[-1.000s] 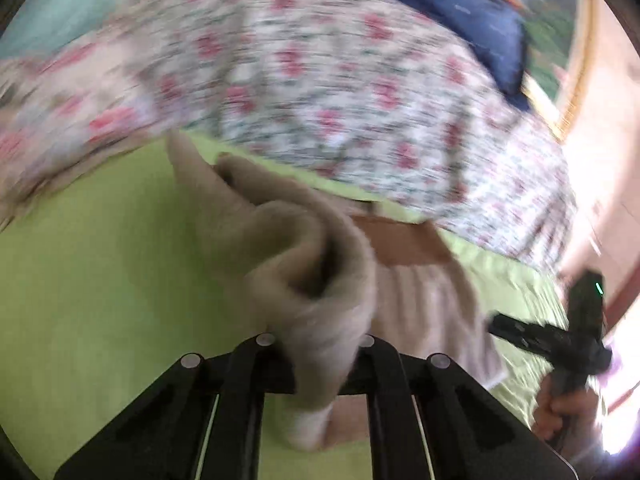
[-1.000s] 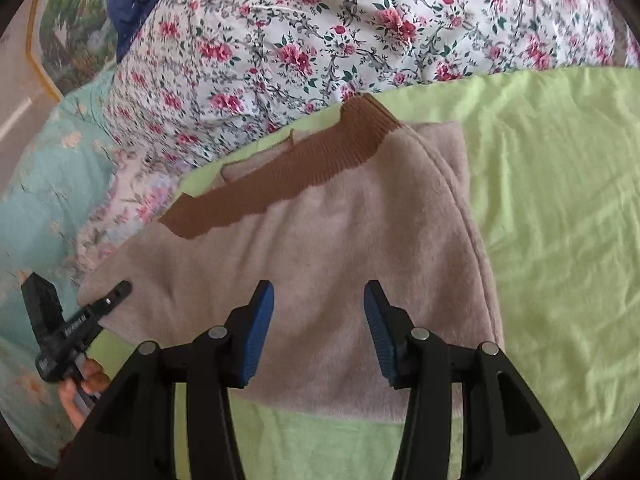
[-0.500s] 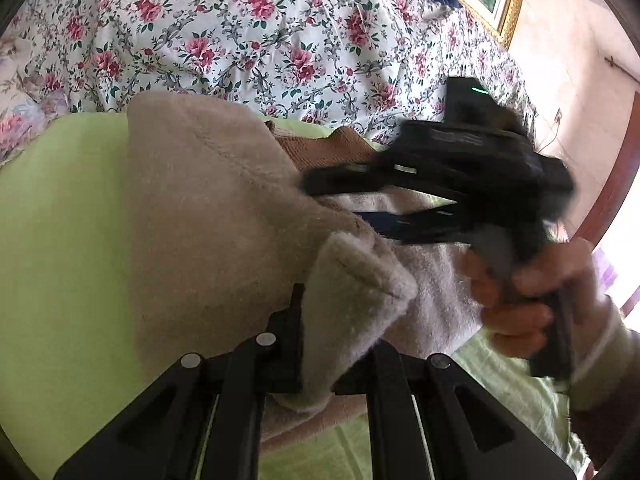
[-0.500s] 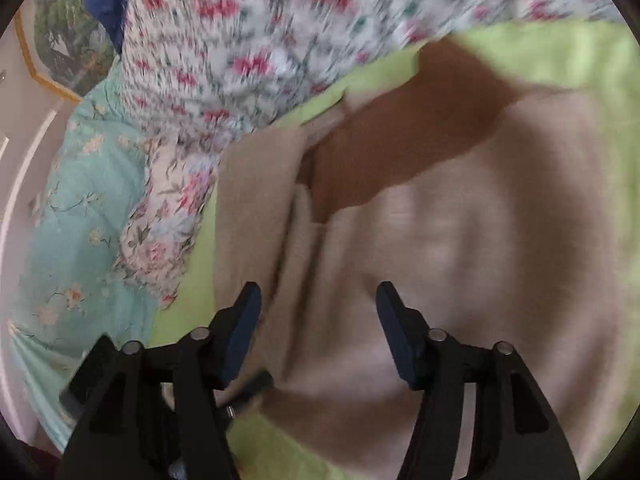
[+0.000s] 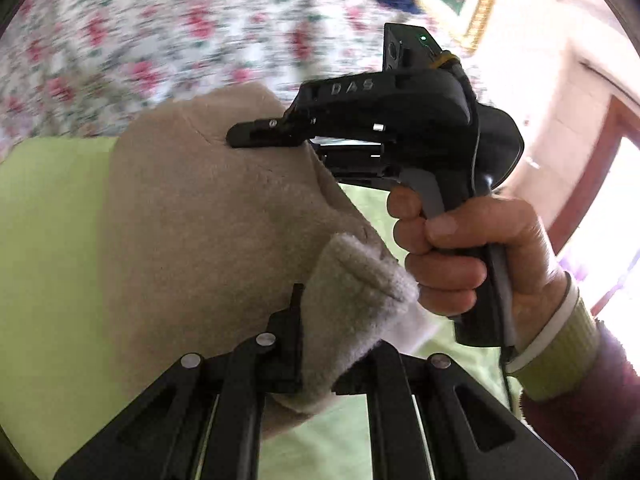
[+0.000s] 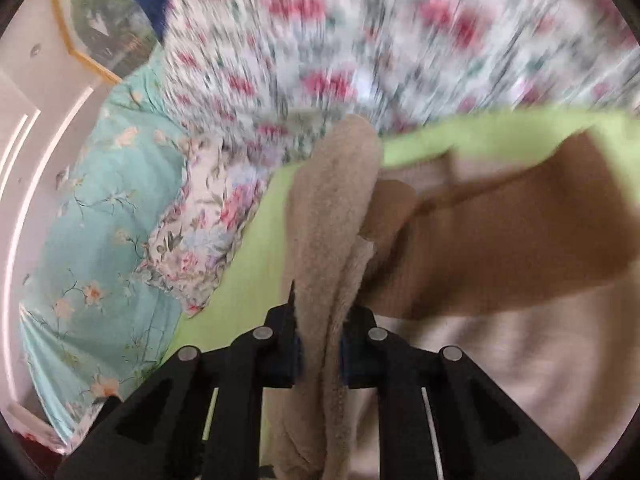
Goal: Fold small clothes
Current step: 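Grasp the folded edge with the left gripper while the right gripper grasps the fabric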
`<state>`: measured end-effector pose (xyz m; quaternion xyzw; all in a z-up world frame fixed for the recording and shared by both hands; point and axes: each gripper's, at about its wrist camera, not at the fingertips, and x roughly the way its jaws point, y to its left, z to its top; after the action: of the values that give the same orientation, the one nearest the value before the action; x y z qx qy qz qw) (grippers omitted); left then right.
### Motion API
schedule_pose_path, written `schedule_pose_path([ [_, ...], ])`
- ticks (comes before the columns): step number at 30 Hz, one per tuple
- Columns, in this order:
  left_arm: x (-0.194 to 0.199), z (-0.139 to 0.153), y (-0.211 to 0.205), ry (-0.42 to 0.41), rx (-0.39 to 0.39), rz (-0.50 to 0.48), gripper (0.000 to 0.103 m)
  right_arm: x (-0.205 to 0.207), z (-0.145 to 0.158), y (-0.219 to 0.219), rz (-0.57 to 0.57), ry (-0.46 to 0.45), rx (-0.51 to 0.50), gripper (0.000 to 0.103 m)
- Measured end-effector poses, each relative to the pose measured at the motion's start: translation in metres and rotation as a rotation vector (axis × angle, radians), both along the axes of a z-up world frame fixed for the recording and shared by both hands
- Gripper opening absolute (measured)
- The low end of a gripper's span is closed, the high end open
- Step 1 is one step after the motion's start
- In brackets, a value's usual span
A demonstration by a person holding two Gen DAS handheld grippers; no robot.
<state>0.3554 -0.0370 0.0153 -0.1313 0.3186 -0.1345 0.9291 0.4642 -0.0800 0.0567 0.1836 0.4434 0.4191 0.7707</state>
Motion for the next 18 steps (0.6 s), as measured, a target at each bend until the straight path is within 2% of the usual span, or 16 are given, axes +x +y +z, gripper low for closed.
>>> schedule_pose_path([
  [3,0.015,-0.002,-0.035,0.005,-0.014,-0.062,0.008,-0.004,0.007,-0.046,-0.075,-0.074,-0.101,0.016],
  [8,0.042,-0.032,-0.079,0.091,-0.025,-0.135,0.008,0.004,-0.026,-0.101,-0.189,-0.040,-0.215,0.016],
  [12,0.052,-0.055,-0.091,0.149,0.017,-0.129,0.009,0.009,-0.055,-0.119,-0.223,-0.024,-0.235,0.017],
  [15,0.046,-0.059,-0.083,0.165,-0.005,-0.130,0.012,0.008,-0.060,-0.119,-0.225,-0.025,-0.221,0.022],
  [16,0.043,-0.057,-0.080,0.172,-0.013,-0.134,0.013,0.006,-0.058,-0.120,-0.229,-0.032,-0.221,0.027],
  [18,0.030,-0.053,-0.072,0.187,-0.031,-0.146,0.023,0.003,-0.054,-0.121,-0.235,-0.035,-0.206,0.032],
])
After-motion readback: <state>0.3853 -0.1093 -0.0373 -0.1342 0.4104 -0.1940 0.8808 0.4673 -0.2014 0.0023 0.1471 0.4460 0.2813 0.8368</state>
